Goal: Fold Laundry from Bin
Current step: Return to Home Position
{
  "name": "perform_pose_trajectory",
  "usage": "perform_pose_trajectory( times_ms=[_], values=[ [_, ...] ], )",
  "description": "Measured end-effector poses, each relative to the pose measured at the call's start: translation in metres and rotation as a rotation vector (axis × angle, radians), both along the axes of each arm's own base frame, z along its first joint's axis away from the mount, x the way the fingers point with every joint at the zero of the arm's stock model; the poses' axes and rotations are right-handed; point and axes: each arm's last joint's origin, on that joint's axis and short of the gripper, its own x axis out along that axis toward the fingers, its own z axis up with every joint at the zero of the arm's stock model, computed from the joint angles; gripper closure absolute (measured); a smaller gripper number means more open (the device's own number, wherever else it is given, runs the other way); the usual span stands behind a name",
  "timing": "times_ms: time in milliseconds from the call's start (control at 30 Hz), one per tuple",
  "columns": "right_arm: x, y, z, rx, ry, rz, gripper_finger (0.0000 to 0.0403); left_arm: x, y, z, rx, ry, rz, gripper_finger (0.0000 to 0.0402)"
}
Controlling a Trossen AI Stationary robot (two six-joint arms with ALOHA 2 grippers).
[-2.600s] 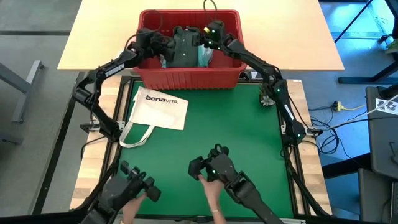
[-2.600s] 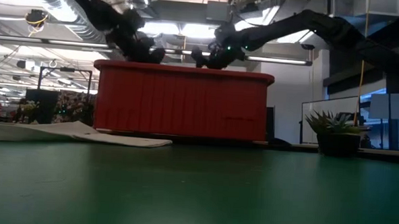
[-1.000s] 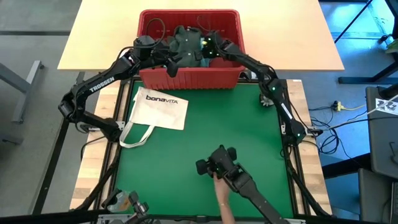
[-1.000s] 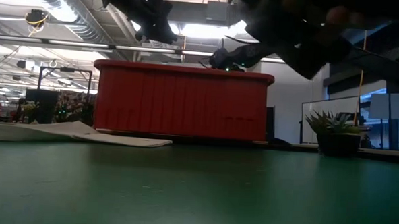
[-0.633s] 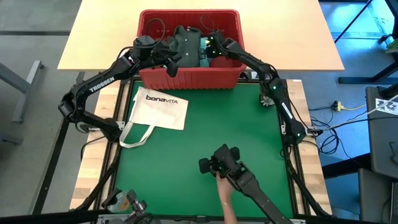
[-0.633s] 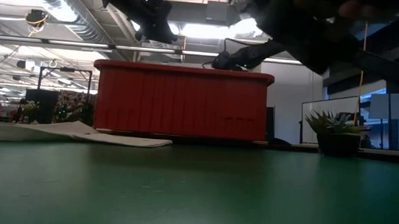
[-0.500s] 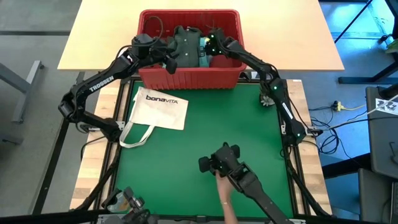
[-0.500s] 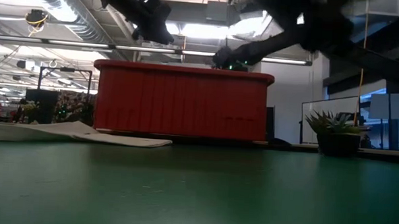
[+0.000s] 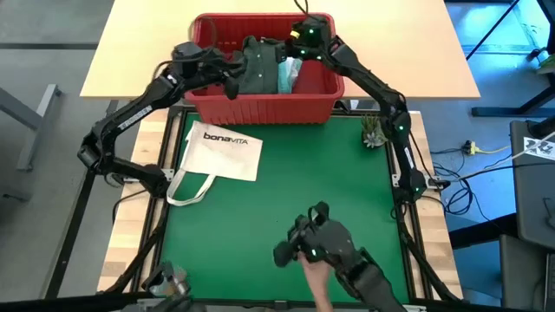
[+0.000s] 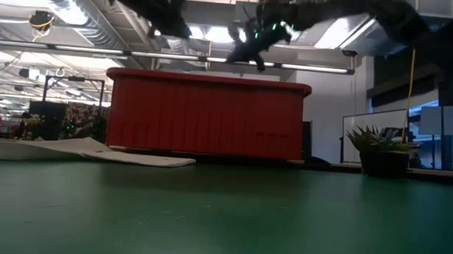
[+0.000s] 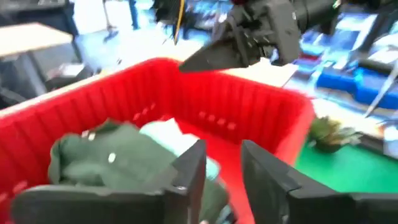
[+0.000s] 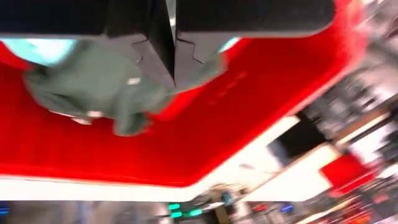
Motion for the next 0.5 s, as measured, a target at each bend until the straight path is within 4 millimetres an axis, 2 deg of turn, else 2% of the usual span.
perform_pose_trajectory(
  times_ms=[133,267,500],
  values=[
    [-0.010,0.037,0.039,-0.051,0.022,0.148,0.0402,-0.022,-0.028,0.023,0.030,-0.028,-0.029,0.0348],
    [-0.022,0.087,0.077,-0.108,0.078,0.224,0.0402,-0.047,-0.065,0.041,0.042,-0.030,-0.052,0.0394],
    [-0.037,0.179,0.121,-0.172,0.129,0.403,0.0402,-0.088,-0.129,0.052,0.046,-0.011,-0.201,0.0400]
  ],
)
